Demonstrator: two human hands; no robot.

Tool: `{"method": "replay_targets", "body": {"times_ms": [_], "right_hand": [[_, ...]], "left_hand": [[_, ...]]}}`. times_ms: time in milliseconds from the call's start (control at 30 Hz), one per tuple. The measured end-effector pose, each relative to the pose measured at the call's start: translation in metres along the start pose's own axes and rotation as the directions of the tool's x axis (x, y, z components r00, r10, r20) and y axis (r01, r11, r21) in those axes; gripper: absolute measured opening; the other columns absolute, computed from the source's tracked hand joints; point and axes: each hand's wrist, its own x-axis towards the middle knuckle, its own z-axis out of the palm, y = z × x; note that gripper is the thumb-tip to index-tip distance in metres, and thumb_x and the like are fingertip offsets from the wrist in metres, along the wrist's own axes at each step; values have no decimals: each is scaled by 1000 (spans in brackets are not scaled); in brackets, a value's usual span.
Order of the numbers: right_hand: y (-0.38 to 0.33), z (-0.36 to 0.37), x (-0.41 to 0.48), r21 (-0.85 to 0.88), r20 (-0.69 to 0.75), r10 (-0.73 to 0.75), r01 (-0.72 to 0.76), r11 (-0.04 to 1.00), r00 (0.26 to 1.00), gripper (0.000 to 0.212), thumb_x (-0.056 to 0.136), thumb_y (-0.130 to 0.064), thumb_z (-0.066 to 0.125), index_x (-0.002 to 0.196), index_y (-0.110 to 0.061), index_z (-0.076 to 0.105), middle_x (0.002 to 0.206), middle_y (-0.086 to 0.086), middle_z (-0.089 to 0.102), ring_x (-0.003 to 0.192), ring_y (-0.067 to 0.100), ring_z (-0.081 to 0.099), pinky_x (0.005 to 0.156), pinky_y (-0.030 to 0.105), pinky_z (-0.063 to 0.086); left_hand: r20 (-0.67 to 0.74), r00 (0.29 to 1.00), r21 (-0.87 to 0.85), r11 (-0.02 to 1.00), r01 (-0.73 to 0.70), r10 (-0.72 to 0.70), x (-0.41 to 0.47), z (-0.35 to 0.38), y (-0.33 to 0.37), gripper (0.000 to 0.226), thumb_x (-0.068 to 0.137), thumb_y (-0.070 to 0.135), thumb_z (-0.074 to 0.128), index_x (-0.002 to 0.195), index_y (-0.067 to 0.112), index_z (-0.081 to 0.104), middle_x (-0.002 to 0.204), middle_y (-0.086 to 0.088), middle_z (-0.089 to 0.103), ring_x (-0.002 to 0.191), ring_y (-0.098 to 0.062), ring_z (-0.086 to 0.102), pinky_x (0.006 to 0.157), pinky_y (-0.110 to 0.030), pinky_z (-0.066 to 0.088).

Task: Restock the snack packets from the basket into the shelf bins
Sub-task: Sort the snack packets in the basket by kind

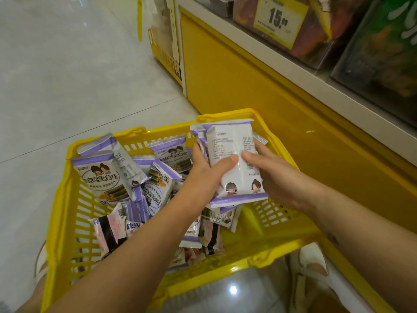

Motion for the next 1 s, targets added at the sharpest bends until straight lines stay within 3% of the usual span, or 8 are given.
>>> {"method": "replay_targets", "body": {"times_ms": [133,300,367,533,633,700,867,1000], "right_hand": [[-5,-16,-4,-83,100,118,-110,991,988,57,84,-33,60,136,-13,49,127,15,62,116,33,60,100,48,47],[-8,-28,-7,-187,130,146,-120,975,981,45,82,-23,65,125,-10,57,114,8,70,103,24,69,78,29,57],[-11,-32,-7,-387,70,110,-75,919,991,51,77,-23,76,124,-18,56,113,1,71,99,17,70,79,30,57],[-10,-39,-9,-925,45,90,8,379,995,87,65,-41,82,136,-28,33,117,-11,60,98,5,63,81,26,54],[10,-34,-9,-985,167,176,158,66,970,81,62,-42,80,128,-32,35,110,-9,56,96,11,57,76,29,53],[26,-32,-6,-958,236,209,263,-111,949,80,62,-48,77,129,-33,35,115,-8,53,101,12,51,81,30,49],[64,-34,18,-866,232,312,342,-366,921,91,66,-62,70,138,-28,26,133,1,46,111,20,46,88,36,44],[89,-37,33,-788,182,383,367,-494,906,99,67,-63,71,143,-21,22,140,8,42,121,27,44,94,39,42]], "left_hand": [[149,989,-41,999,-2,8,2,3,-7,89,80,32,70,148,38,14,127,4,60,103,-15,67,83,-35,57],[293,950,106,991,76,-104,13,-10,-11,91,66,72,63,144,42,27,129,15,60,117,-11,59,105,-42,42],[272,952,201,976,87,-141,17,-18,-12,96,59,79,61,141,37,35,132,13,57,122,-12,54,108,-43,38],[250,959,425,905,16,-135,19,-57,-7,96,60,72,68,142,44,27,114,27,57,109,-3,61,89,-26,51],[339,880,641,767,42,-332,16,-73,-7,46,79,51,69,121,36,55,108,15,67,100,-6,66,84,-25,54],[327,859,823,565,-53,-395,13,-70,-18,17,91,40,60,108,39,59,106,16,65,98,-8,64,86,-30,52],[387,886,920,178,-350,-257,5,-51,-65,29,96,19,48,124,22,56,122,0,61,102,-22,59,85,-37,50],[403,861,915,108,-390,-311,7,-57,-87,22,92,17,49,110,22,60,109,-3,62,95,-24,57,76,-36,50]]}}
